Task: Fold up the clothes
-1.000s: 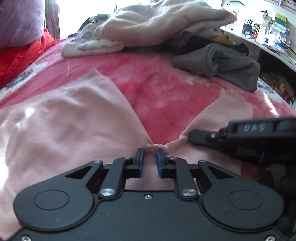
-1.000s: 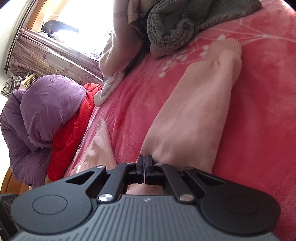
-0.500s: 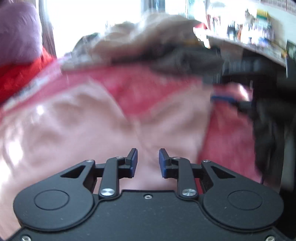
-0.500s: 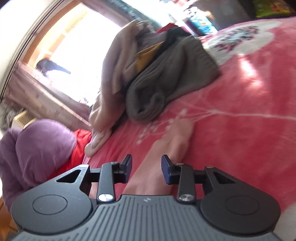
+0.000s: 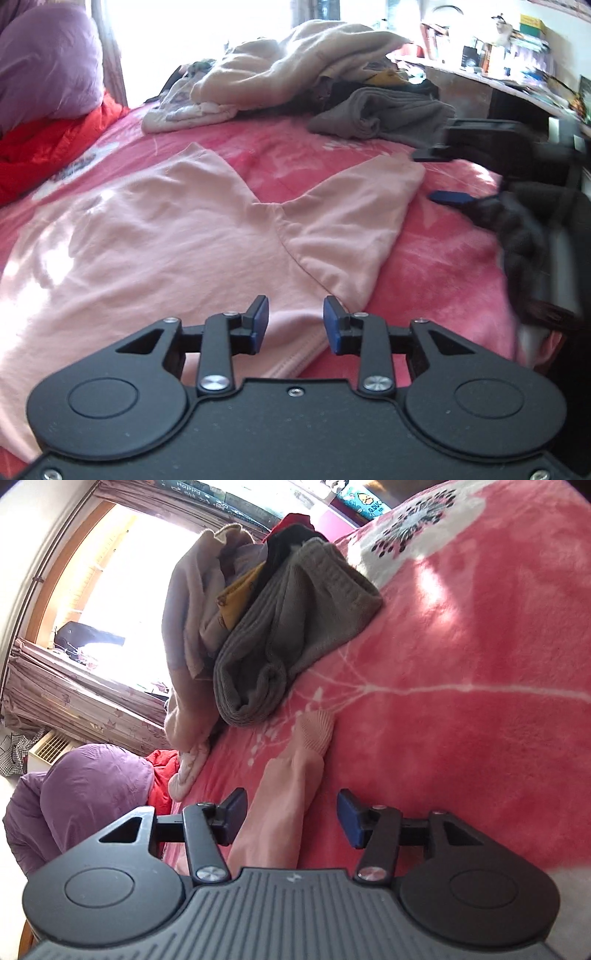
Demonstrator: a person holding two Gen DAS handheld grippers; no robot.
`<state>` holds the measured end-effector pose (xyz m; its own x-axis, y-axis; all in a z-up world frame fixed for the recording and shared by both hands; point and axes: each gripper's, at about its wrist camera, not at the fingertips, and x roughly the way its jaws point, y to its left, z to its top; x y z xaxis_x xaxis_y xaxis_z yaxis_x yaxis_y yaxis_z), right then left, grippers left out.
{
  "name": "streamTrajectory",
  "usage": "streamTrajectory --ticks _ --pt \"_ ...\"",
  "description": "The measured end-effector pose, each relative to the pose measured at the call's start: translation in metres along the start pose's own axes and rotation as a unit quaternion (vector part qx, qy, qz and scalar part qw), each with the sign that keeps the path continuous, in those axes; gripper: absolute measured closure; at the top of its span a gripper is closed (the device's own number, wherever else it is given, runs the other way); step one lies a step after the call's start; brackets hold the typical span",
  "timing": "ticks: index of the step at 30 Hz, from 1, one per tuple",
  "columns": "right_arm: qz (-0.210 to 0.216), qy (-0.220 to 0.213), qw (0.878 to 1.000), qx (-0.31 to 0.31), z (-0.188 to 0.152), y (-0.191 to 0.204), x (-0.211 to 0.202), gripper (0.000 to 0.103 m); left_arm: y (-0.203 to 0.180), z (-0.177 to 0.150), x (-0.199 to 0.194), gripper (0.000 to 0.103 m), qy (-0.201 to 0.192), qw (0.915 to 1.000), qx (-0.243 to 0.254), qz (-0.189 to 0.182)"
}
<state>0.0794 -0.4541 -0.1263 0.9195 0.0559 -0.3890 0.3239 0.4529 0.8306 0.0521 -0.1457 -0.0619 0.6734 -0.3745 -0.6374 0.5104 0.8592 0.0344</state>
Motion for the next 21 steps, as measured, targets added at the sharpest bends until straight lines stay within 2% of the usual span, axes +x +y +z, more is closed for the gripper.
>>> streamTrajectory --ticks 4,6,7,8,12,16,18,20,21 --pt "0.007 0.001 1.000 -0.002 0.002 0.002 0.013 0.049 0.002 -0.006 -0.003 0.072 -0.002 1.0000 -0.001 0.002" --pt "0.015 0.001 1.000 0.008 0.005 0.001 0.017 0.055 0.005 -0.008 0.001 0.072 0.003 0.9999 -0.011 0.004" --pt "0.018 0.002 1.000 0.014 0.006 -0.001 0.019 0.072 0.005 -0.010 0.004 0.072 0.010 0.9999 -0.013 0.004" --pt "0.019 0.001 1.000 0.024 0.007 -0.005 0.019 0.097 0.006 -0.012 0.007 0.072 0.018 0.9997 -0.015 0.005" --pt "0.014 -0.008 0.999 0.046 0.014 -0.013 0.016 0.097 0.008 -0.020 0.016 0.068 0.042 0.9989 -0.019 0.004" --pt "-0.008 0.018 0.999 0.041 0.019 -0.015 0.023 0.097 0.007 -0.021 0.016 0.067 0.047 0.9989 -0.006 0.001" --pt "-0.006 0.015 0.999 0.050 0.022 -0.015 0.021 0.092 0.008 -0.017 0.011 0.067 0.039 0.9991 -0.014 -0.002" --pt "-0.004 0.005 0.999 0.043 0.024 -0.011 0.020 0.074 0.007 -0.011 0.007 0.067 0.013 0.9997 -0.019 0.001" --pt "-0.003 0.000 0.999 0.038 0.026 -0.010 0.020 0.071 0.006 -0.007 0.005 0.068 -0.001 0.9998 -0.021 0.003"
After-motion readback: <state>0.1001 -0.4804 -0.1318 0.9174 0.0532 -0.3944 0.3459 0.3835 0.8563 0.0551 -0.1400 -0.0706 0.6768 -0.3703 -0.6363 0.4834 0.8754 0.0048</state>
